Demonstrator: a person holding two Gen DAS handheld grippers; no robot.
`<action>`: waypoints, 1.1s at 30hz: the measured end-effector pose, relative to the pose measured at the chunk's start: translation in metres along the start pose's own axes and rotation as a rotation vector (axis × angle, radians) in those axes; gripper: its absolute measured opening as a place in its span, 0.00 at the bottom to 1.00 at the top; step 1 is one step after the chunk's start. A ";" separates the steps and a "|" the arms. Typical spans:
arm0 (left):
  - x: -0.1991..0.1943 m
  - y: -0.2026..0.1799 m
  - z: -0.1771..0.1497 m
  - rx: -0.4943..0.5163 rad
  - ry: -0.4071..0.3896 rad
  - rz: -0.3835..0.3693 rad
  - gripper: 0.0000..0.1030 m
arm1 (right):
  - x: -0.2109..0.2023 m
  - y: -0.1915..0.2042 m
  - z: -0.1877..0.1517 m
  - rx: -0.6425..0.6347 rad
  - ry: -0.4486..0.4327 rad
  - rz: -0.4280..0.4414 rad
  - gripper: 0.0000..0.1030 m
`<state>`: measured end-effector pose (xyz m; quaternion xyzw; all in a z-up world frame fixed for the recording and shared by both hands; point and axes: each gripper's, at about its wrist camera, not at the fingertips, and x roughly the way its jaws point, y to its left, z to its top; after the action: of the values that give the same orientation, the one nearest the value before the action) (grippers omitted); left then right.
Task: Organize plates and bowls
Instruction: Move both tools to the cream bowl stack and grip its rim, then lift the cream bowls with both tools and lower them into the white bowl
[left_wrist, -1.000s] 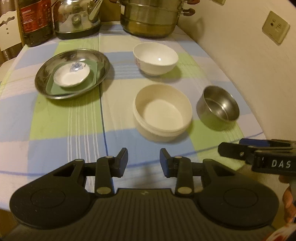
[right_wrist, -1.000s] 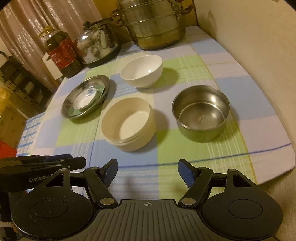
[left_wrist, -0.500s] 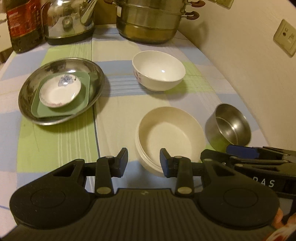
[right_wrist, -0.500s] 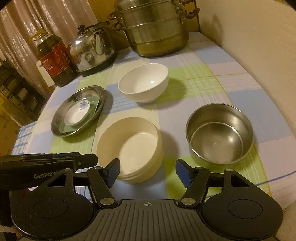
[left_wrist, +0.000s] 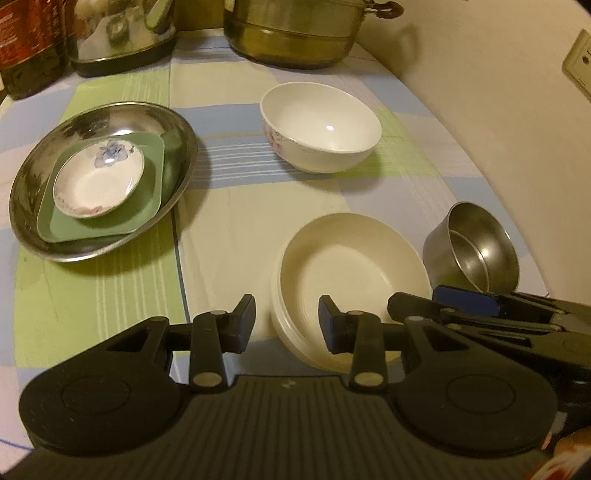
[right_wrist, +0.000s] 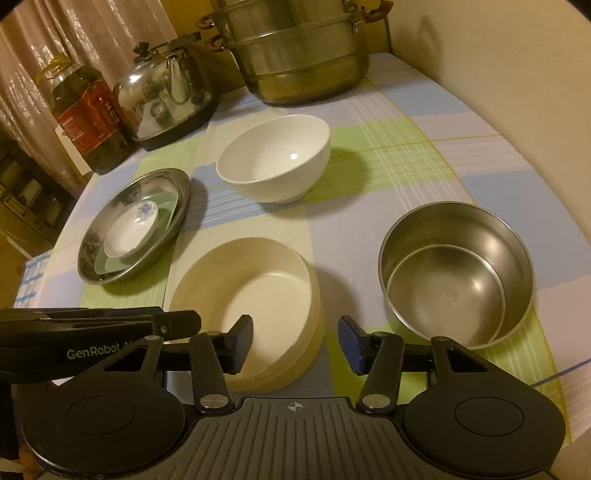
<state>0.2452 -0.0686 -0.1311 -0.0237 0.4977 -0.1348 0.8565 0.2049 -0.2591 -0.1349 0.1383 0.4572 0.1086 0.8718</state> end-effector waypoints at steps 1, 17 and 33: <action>0.001 0.000 0.000 0.003 0.002 0.001 0.32 | 0.002 0.000 0.000 0.001 0.003 -0.001 0.46; 0.005 -0.001 -0.001 0.045 0.001 -0.010 0.16 | 0.007 0.000 0.001 -0.005 -0.016 -0.014 0.19; -0.027 -0.004 0.033 0.059 -0.111 -0.006 0.17 | -0.015 0.011 0.036 0.002 -0.066 0.021 0.18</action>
<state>0.2603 -0.0686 -0.0912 -0.0075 0.4454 -0.1503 0.8826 0.2260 -0.2589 -0.0999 0.1474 0.4266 0.1124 0.8852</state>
